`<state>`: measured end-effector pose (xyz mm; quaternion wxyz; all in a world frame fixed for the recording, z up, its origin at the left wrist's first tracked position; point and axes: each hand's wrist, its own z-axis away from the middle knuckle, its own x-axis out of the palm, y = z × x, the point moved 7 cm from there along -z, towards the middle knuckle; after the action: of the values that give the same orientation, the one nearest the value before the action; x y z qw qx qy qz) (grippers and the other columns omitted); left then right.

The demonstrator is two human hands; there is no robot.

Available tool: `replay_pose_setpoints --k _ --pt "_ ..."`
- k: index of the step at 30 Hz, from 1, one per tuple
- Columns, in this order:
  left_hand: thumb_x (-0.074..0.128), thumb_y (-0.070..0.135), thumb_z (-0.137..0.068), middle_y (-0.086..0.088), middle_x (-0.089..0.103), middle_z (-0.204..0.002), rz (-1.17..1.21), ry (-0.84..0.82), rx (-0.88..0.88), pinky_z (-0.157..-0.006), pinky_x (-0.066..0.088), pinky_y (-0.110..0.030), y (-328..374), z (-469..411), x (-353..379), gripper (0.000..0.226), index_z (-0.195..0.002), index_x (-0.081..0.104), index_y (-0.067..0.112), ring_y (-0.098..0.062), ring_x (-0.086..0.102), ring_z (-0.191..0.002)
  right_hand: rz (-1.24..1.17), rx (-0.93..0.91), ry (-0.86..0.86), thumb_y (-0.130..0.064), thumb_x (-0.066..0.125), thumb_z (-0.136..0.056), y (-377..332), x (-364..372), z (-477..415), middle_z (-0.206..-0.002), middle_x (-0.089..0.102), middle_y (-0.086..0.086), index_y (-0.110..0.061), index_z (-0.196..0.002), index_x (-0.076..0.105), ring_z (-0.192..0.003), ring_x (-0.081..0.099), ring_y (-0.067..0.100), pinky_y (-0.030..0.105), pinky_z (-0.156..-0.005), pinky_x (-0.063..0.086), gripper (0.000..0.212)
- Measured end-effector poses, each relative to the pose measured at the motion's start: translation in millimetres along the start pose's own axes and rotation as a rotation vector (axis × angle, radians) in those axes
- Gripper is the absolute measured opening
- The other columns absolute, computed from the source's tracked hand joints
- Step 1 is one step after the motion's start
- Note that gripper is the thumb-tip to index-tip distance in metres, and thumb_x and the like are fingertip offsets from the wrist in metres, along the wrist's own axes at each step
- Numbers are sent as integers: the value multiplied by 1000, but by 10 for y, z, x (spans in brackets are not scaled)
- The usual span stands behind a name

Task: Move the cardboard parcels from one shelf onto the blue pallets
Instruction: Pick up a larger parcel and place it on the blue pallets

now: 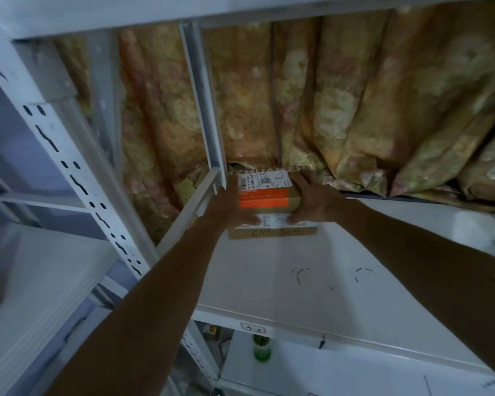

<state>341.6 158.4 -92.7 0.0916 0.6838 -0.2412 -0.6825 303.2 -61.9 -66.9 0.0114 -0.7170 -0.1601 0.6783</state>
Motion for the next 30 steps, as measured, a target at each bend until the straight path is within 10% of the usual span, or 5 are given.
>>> replay_pose_setpoints --k 6,18,30 --pt "81 78 -30 -5 53 -138 53 25 5 -101 51 -51 119 106 -39 143 -148 13 34 -32 56 -124 10 -14 27 -54 87 -59 -16 -1 35 -157 13 9 -24 -152 11 -118 55 39 43 -90 49 124" --pt "83 64 -65 -4 -4 -166 -139 -19 118 -113 39 -49 655 798 -72 130 -160 6 19 -37 32 -144 -12 4 14 -55 84 -65 -19 -118 625 -158 6 7 -23 -154 4 -122 49 41 48 -97 47 123" --pt "79 65 -71 -11 -8 -167 -219 43 149 -112 36 -49 1801 1313 -454 126 -161 4 18 -34 24 -150 55 -44 102 -52 84 -64 242 -1185 1409 -156 12 9 -19 -154 10 -124 49 39 46 -92 50 120"
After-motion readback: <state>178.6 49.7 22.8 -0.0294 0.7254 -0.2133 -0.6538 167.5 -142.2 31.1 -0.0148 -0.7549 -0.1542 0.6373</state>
